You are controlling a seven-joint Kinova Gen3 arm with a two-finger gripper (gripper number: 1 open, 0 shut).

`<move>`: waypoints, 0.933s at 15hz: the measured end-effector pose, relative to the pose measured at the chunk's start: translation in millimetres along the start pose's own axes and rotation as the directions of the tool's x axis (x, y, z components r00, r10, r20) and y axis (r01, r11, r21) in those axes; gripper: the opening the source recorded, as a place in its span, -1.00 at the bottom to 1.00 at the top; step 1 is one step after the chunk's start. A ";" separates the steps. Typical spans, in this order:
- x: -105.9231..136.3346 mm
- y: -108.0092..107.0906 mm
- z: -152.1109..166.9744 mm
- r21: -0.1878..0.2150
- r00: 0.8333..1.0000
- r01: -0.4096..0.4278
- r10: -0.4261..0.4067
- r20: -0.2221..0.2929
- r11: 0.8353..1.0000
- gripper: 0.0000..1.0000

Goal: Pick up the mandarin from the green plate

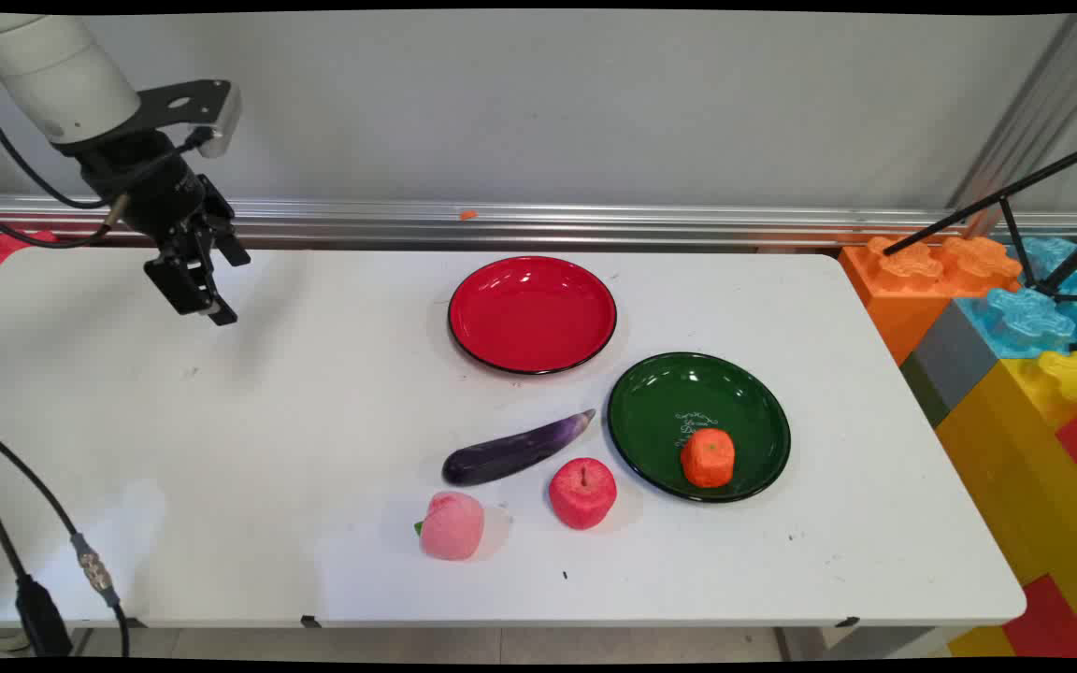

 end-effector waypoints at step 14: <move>194.8 52.1 63.8 -0.156 0.964 -0.047 0.003 -0.265 0.987 1.00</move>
